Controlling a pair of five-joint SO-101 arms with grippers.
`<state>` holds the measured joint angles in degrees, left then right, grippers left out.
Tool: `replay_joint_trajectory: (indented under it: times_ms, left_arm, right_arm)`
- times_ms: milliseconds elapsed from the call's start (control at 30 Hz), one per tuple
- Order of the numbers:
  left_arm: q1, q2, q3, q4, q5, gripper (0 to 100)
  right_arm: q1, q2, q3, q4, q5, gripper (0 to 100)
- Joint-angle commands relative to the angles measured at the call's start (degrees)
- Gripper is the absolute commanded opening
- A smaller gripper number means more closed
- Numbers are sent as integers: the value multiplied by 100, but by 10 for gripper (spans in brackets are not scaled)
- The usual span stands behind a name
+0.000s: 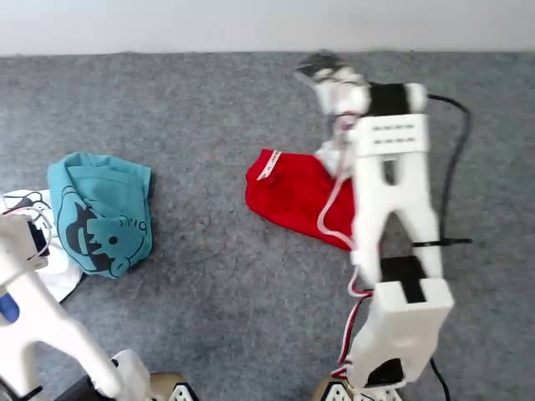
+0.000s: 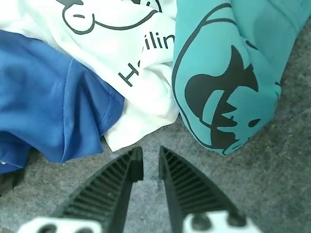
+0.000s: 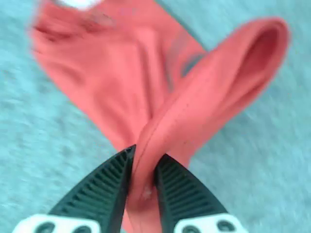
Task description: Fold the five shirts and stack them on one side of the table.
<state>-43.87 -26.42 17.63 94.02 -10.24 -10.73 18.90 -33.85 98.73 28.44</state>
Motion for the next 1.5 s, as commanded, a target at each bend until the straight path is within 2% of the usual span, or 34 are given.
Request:
replay_joint_trajectory:
  times_ms: [0, 367, 533, 600, 767, 833, 967, 1167, 1233, 1333, 1467]
  left_arm:
    - [26, -176, -57, -88, 290, 66]
    - [26, -176, -57, -413, 290, 66]
    - [35, -167, -22, -501, 308, 66]
    - [35, -167, -22, -563, 308, 66]
    - [35, -167, -31, -800, 308, 68]
    - [35, -167, -31, -870, 308, 69]
    - [44, -167, -31, -905, 308, 69]
    - [44, -158, -31, -905, 308, 69]
    - [123, -141, -31, -905, 316, 69]
    - [343, -167, -31, -905, 316, 69]
    - [536, -167, -48, -905, 316, 69]
  right_arm:
    - [-462, 136, -141, -585, -299, 9]
    - [-1112, 1262, -158, -2088, -431, 20]
    - [-1385, 1341, -167, -2070, -448, 223]
    - [-1473, 1253, -255, -1903, -448, 251]
    - [-1314, 1182, -932, -1007, -413, 206]
    - [-1121, 1182, -1081, -708, -369, 147]
    - [-646, 1332, -1073, -312, 281, 4]
    - [-136, 1982, -1073, -136, 431, 9]
    - [-444, 2132, -1081, -13, 422, 9]
    - [-1305, 2396, -1081, 154, 413, 9]
    - [-2290, 2677, -1398, -163, 413, 9]
